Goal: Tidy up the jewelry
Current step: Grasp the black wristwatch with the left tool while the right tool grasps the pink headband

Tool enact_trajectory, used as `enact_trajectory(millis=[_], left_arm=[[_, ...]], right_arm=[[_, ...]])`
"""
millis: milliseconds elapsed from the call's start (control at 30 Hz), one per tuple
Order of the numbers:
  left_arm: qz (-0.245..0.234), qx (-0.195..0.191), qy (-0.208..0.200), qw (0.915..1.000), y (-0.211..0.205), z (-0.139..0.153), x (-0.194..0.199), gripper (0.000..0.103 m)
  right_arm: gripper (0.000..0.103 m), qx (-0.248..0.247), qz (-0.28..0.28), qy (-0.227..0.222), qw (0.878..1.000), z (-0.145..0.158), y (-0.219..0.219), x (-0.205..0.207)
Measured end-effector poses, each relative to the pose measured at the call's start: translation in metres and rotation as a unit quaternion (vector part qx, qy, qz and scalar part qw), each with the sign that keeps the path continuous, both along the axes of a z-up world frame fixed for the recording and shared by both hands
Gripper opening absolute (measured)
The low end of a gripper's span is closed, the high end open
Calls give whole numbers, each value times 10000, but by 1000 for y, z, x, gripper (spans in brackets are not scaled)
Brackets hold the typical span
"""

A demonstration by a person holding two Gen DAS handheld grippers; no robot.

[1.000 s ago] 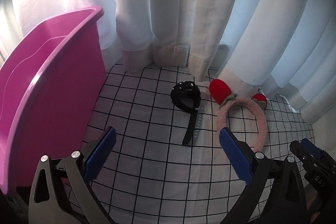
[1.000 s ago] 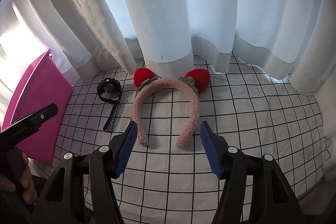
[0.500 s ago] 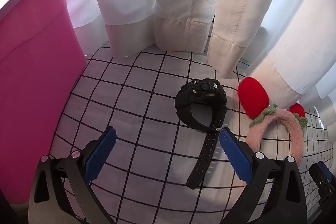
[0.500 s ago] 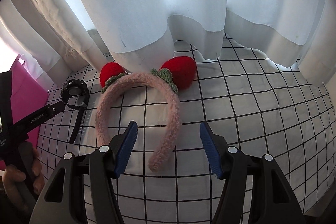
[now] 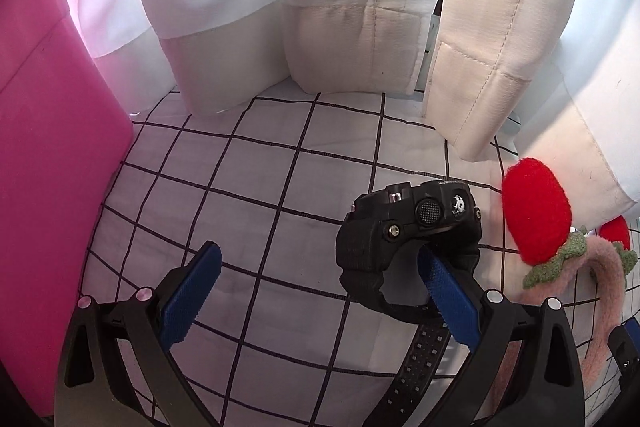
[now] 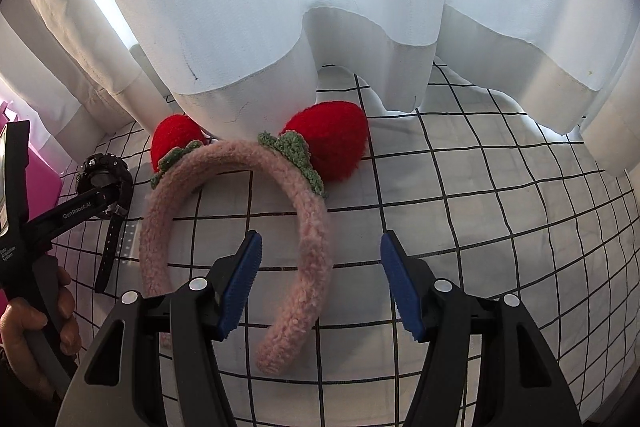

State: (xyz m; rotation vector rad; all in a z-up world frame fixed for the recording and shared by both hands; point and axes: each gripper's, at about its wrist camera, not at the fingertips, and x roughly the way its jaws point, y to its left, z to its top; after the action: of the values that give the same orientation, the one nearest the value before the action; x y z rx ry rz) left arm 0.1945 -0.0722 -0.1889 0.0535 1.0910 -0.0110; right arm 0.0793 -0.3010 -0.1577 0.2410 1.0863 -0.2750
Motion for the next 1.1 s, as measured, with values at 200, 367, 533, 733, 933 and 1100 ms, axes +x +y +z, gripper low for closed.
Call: enact_trajectory(millis=[200, 367, 533, 733, 933, 1100], left_arm=[[-17, 95, -86, 9999, -1, -5, 0, 98], [20, -18, -80, 10000, 3, -7, 2, 98], [-2, -83, -139, 9999, 11, -10, 5, 98], [1, -125, -179, 9998, 17, -13, 1, 98], [2, -117, -179, 9998, 16, -17, 1, 97], [-135, -131, -173, 9997, 16, -16, -3, 90]], right_arm=[[59, 9, -24, 145, 9999, -12, 2, 15], [59, -68, 15, 214, 9997, -20, 6, 24], [59, -119, -43, 229, 9997, -28, 4, 30], [67, -608, 151, 232, 9978, -34, 14, 38], [67, -645, 160, 85, 9978, -36, 17, 35], [46, -665, 287, 8, 9974, -36, 33, 22]])
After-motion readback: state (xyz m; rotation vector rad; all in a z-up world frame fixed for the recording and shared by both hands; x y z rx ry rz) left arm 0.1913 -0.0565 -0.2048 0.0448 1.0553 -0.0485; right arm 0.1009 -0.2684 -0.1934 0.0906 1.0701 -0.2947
